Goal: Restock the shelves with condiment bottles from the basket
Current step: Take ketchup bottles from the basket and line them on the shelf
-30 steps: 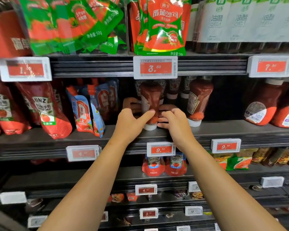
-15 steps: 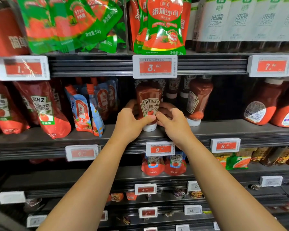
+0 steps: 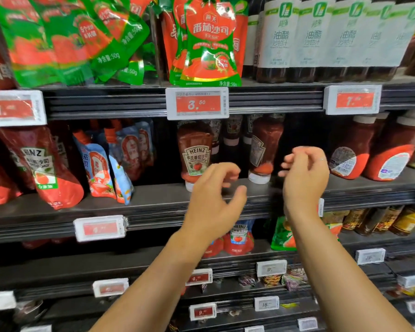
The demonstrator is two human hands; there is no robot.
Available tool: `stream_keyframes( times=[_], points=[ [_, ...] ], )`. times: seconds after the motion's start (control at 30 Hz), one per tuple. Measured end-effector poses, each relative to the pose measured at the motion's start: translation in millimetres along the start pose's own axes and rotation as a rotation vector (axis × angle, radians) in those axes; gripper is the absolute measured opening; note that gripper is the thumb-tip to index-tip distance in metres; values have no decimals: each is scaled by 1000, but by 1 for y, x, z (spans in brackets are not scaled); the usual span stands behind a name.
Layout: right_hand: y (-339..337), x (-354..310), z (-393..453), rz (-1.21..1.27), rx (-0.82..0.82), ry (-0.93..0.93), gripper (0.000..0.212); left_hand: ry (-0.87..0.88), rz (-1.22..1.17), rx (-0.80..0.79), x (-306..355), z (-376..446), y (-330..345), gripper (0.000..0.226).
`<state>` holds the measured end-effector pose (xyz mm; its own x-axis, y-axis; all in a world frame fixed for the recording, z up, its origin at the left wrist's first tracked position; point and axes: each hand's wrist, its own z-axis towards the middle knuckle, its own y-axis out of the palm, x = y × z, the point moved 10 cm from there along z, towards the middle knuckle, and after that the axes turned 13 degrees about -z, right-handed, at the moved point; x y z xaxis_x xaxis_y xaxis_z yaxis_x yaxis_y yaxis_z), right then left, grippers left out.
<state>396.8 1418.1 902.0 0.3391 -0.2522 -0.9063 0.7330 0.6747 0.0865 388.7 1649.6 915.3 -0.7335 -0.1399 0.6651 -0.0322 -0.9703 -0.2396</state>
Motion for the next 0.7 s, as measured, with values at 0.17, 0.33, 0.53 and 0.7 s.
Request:
stream_keyframes(
  times=[0.17,0.33,0.53,0.7],
  points=[
    [39,48,24,-102,-294,340,27,-387,-14,-160,-48,27,69,63],
    [44,54,23,-181,-423,287,35,-472,-19,-122,-67,47,85,33],
    [46,44,14,-99,-582,141,27,-510,-91,-19,-78,45,74,26],
    [53,38,6,-72,-694,75,38,-560,-196,-83,-76,39,72,19]
  ],
)
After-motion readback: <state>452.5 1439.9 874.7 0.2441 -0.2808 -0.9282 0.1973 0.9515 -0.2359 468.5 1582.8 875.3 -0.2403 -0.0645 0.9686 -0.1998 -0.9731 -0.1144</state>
